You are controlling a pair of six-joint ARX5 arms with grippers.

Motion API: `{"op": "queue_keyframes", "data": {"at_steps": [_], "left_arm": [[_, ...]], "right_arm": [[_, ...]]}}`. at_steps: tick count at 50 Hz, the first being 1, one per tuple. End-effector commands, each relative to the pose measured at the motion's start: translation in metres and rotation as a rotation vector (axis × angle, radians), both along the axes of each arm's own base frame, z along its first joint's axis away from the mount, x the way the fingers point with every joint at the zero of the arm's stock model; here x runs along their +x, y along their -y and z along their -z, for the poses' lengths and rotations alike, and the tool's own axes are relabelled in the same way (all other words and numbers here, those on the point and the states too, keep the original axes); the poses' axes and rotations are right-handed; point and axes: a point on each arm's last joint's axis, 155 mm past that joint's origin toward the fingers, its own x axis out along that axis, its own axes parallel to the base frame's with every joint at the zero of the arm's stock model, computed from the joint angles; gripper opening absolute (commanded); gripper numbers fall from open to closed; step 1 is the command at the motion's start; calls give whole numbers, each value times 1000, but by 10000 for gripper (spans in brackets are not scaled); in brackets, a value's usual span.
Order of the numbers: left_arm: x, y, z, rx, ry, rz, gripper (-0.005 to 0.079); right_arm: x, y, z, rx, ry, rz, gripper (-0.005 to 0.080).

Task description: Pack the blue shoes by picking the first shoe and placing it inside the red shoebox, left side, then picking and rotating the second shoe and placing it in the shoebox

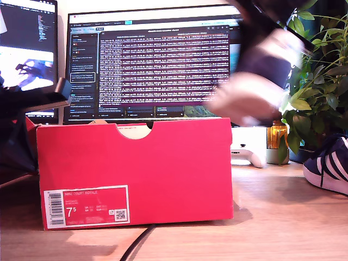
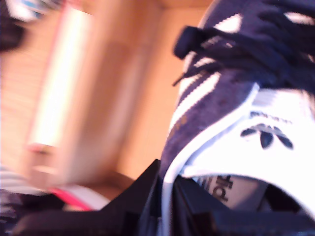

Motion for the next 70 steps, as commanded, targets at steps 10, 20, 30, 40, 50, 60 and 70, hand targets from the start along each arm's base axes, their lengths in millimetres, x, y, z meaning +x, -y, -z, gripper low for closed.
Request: {"op": "queue_keyframes", "data": {"at_steps": [10, 20, 30, 40, 50, 60, 70], "left_arm": [[-2, -4, 7, 22, -9, 0, -20], [-2, -4, 8, 23, -10, 1, -20], [-2, -4, 7, 22, -9, 1, -20], [-2, -4, 8, 23, -10, 1, -20], [-2, -4, 7, 23, -9, 1, -20], [-2, -4, 7, 22, -9, 0, -20], [-2, -5, 8, 25, -11, 0, -20]], "right_arm": [[8, -58, -19, 152, 54, -20, -13], [11, -97, 5, 197, 3, -26, -13], [17, -119, 28, 211, -22, -21, -13], [26, -128, 57, 177, -37, 15, -13], [30, -138, 84, 154, -50, 30, -13], [31, -141, 103, 126, -65, 48, -4], [33, -147, 95, 155, -42, 39, 321]]}}
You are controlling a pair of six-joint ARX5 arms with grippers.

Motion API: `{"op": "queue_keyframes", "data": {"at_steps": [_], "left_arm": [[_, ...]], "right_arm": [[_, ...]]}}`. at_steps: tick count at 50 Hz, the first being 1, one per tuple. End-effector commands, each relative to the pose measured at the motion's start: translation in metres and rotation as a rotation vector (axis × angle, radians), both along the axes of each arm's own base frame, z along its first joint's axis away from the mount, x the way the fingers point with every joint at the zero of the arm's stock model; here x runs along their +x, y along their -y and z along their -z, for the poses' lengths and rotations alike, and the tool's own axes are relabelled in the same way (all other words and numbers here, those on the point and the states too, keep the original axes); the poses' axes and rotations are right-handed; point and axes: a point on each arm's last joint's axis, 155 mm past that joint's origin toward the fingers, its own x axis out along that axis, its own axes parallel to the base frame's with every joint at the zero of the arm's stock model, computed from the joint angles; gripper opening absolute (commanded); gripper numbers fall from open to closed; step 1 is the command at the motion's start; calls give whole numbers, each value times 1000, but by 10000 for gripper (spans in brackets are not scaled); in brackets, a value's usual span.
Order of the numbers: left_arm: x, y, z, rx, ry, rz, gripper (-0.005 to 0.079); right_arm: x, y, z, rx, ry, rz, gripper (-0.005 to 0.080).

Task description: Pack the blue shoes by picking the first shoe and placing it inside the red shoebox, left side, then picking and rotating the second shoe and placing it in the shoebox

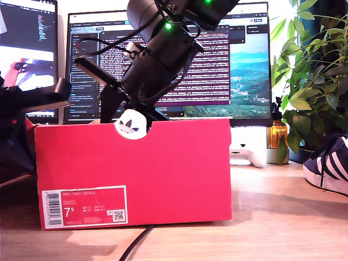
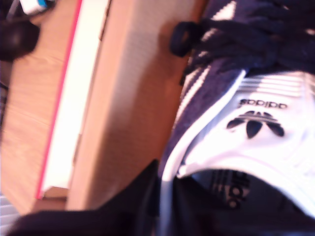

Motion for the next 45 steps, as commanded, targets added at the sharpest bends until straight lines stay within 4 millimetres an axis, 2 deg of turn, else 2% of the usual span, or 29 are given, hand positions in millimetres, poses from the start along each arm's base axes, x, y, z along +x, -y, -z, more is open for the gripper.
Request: {"op": "queue_keyframes", "data": {"at_steps": [1, 9, 15, 26, 34, 45], "left_arm": [[-2, -5, 8, 25, -11, 0, -20], [-5, -9, 13, 51, -28, 0, -20], [-6, -10, 14, 62, -35, 0, -20], [-6, -10, 14, 61, -35, 0, -20], [-6, -11, 15, 63, -36, 0, -19], [-6, -11, 15, 62, -36, 0, -19]], "right_arm": [[7, -5, -19, 43, 39, 0, 343], [3, -13, -36, 63, 27, -41, 362], [7, -8, -50, 6, 54, -65, 363], [30, 30, -82, -167, 109, -15, 363], [35, 57, -99, -226, 76, 13, 363], [32, 102, -104, -278, -51, 61, 362]]}}
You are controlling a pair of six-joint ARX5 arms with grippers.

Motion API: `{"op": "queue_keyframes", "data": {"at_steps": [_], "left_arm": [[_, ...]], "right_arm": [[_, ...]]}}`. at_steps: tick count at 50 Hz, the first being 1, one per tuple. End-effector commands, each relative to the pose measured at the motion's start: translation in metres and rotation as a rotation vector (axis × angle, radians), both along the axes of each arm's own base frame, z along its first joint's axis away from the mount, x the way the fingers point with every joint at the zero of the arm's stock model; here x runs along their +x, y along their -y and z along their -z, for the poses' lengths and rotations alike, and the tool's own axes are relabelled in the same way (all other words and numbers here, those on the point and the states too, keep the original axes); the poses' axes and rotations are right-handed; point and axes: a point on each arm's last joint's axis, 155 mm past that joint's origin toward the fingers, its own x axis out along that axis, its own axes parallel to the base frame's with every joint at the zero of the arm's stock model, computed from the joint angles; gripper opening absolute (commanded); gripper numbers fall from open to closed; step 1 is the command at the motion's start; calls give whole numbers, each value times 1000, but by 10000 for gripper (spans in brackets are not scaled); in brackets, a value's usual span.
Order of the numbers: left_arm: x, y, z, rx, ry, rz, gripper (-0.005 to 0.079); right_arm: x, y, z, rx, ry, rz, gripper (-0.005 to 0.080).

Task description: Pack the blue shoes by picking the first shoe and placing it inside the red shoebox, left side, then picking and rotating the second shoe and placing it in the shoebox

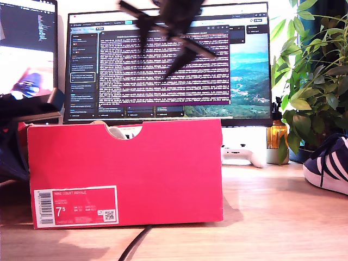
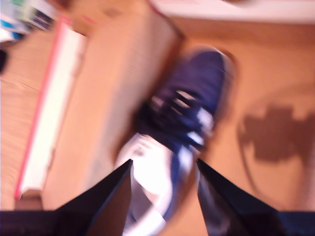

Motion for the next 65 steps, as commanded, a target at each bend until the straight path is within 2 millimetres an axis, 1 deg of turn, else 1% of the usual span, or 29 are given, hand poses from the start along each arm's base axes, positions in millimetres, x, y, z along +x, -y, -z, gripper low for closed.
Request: {"op": "queue_keyframes", "data": {"at_steps": [1, 7, 8, 10, 18, 20, 21, 25, 31, 37, 48, 52, 58, 61, 65], "left_arm": [[-2, -4, 7, 20, -8, 0, -19], [-2, -4, 7, 20, -8, 0, -20], [-2, -4, 7, 20, -8, 0, -20], [-2, -4, 7, 20, -8, 0, -19], [-2, -4, 7, 20, -8, 0, -19], [-2, -4, 7, 20, -8, 0, -19], [-2, -4, 7, 20, -9, 0, -20], [-2, -4, 7, 20, -8, 0, -20], [-2, -4, 7, 20, -8, 0, -19], [-2, -4, 7, 21, -8, 0, -19], [-2, -4, 7, 21, -8, 0, -19], [-2, -4, 7, 20, -9, 0, -19], [-2, -4, 7, 20, -9, 0, -19], [-2, -4, 7, 21, -8, 0, -19], [-2, -4, 7, 20, -9, 0, -19]], "right_arm": [[-3, 12, -9, 3, -25, 37, 362], [-5, 49, 0, -31, -134, 224, 362], [-5, 55, 2, -25, -165, 298, 362], [-7, 70, 7, -55, -195, 375, 362], [-14, 127, 19, -175, -254, 687, 362], [-17, 137, 21, -199, -264, 736, 362], [-15, 142, 20, -202, -255, 779, 362], [-11, 152, 16, -189, -236, 856, 362], [-7, 169, 4, -146, -205, 986, 362], [-5, 186, -4, -143, -178, 1031, 367], [-10, 213, -31, -77, -126, 1141, 477], [-13, 224, -39, -69, -101, 1165, 497], [-24, 236, -40, -59, -102, 1206, 573], [-30, 242, -37, -63, -112, 1226, 610], [-41, 251, -29, -75, -131, 1252, 625]]}}
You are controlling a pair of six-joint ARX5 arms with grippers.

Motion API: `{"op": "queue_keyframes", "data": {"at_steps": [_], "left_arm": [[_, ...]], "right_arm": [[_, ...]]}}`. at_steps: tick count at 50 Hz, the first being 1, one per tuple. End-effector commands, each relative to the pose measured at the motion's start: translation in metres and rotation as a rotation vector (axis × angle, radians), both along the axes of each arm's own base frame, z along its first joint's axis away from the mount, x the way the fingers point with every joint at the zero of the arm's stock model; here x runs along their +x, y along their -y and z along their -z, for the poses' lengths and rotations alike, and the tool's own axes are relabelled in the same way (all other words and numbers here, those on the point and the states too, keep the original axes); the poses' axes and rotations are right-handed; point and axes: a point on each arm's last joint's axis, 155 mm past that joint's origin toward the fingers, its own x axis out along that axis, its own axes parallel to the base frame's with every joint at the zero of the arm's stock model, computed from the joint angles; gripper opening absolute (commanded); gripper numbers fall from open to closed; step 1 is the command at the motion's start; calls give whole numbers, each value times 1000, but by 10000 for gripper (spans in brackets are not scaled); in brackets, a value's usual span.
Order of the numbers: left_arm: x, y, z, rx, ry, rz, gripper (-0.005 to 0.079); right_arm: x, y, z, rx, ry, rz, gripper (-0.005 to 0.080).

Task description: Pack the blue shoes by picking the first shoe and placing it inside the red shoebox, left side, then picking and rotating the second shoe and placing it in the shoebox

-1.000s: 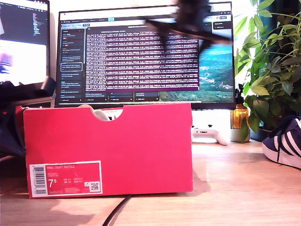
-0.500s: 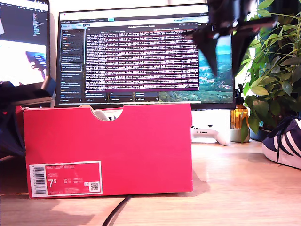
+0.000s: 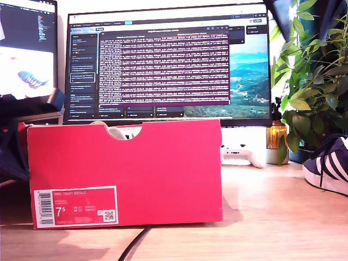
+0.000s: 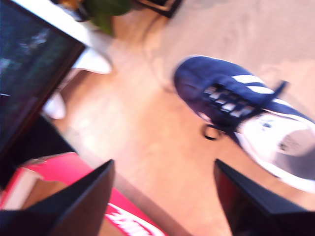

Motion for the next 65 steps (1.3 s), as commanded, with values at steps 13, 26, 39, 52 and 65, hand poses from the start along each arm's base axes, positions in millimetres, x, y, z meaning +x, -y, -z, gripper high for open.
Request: {"op": "queue_keyframes", "data": {"at_steps": [13, 26, 39, 52, 65], "left_arm": [[-2, -4, 7, 20, -8, 0, -20], [-2, -4, 7, 20, -8, 0, -19], [-2, -4, 7, 20, -8, 0, -20], [-2, -4, 7, 20, -8, 0, -19], [-2, -4, 7, 20, -9, 0, -19]], "right_arm": [[-58, 32, 54, 14, -117, 203, 625], [-95, 47, 86, 10, -182, 309, 625], [-117, 55, 114, -12, -257, 385, 624], [-132, 58, 131, -10, -305, 446, 624], [-127, 51, 157, 38, -287, 455, 624]]}}
